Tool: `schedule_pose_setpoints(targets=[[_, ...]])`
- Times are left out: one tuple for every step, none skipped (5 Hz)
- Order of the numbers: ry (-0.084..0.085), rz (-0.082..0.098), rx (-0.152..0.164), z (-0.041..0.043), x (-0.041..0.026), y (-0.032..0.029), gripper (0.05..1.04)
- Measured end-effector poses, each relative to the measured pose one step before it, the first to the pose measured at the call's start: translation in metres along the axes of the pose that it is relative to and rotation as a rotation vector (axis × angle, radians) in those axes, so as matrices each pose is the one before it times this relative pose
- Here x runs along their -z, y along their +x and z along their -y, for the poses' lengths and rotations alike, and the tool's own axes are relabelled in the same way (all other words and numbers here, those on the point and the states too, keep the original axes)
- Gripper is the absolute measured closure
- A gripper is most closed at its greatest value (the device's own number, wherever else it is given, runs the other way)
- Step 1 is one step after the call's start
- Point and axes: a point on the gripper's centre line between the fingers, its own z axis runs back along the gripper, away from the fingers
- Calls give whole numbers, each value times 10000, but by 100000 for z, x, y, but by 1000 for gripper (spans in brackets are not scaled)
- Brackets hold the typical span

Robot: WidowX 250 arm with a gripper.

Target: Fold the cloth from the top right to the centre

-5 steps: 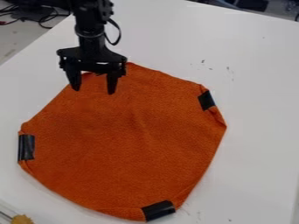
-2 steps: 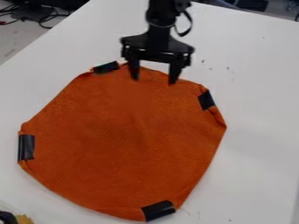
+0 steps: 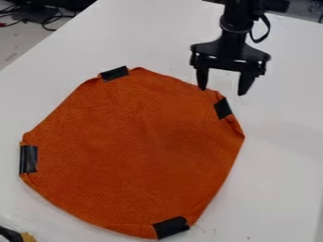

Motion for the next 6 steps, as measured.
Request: schedule_pose_setpoints(targets=[[-468, -470, 447, 625, 2544, 203, 82], [-169, -234, -67, -391, 988, 44, 82], [-121, -196, 138, 477, 580, 387, 87], [-86, -243, 193, 470, 807, 501, 159], [-91, -143, 273, 424, -27, 581, 444], [-88, -9, 66, -1, 245, 183, 733]])
